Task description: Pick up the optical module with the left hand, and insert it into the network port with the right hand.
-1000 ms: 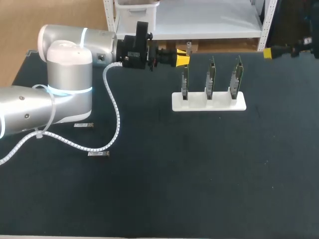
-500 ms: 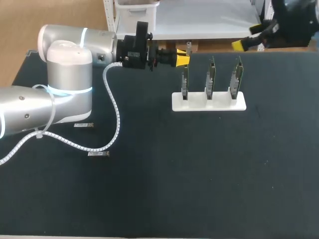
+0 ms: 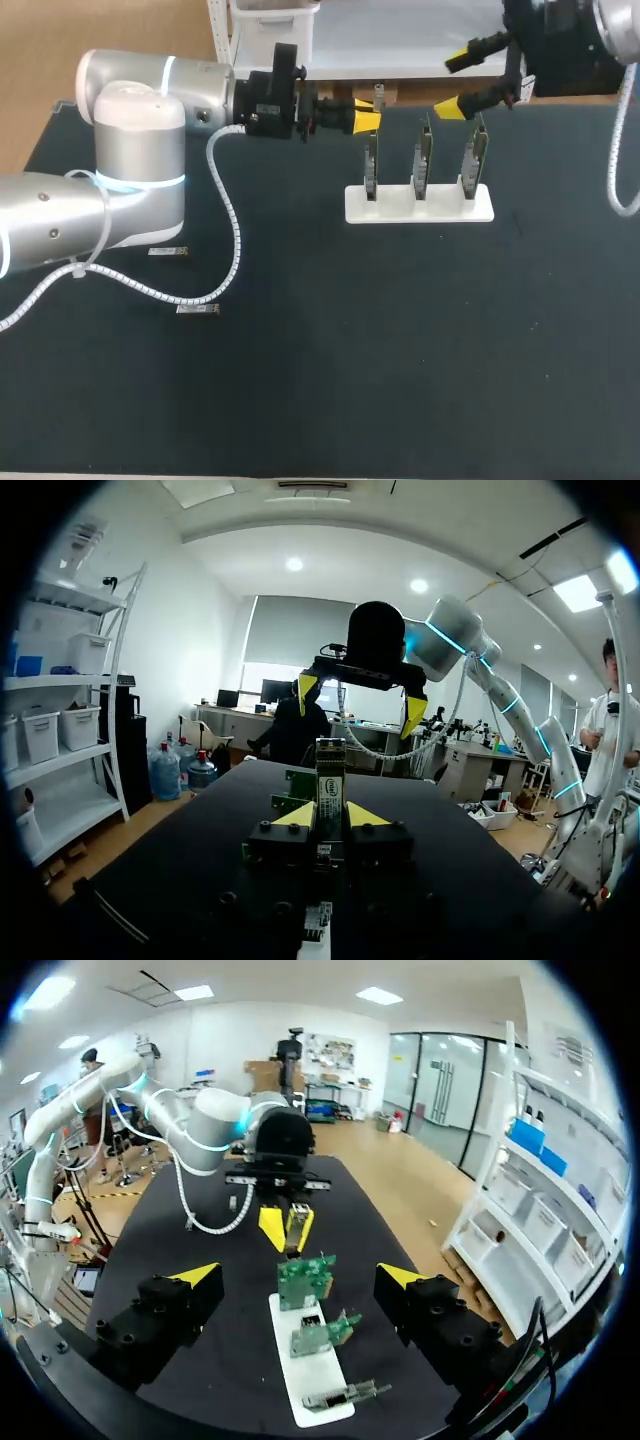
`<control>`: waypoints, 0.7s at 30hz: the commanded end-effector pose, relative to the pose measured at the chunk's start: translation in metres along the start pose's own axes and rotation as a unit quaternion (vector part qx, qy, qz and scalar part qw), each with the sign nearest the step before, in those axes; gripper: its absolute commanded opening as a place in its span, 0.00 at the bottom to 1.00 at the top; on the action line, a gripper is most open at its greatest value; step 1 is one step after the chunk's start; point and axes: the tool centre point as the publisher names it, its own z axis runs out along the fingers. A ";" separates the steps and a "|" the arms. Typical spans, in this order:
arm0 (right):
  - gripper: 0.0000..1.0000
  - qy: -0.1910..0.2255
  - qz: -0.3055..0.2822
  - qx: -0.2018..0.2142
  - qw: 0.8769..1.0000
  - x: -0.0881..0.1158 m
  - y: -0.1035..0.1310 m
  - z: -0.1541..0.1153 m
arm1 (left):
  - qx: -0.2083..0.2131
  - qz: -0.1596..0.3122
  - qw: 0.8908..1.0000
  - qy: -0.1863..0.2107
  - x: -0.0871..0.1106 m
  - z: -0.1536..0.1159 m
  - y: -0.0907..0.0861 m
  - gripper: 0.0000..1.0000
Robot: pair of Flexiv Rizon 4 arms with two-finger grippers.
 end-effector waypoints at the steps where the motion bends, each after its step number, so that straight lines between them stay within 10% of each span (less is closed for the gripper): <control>1: 1.00 -0.024 -0.002 -0.241 0.970 -0.003 -0.007 0.013 | -0.002 0.000 1.000 0.000 0.000 0.000 -0.001 0.00; 21: 1.00 -0.062 0.012 -0.153 0.986 -0.019 0.008 0.038 | -0.002 0.000 1.000 0.000 0.000 0.000 -0.001 0.00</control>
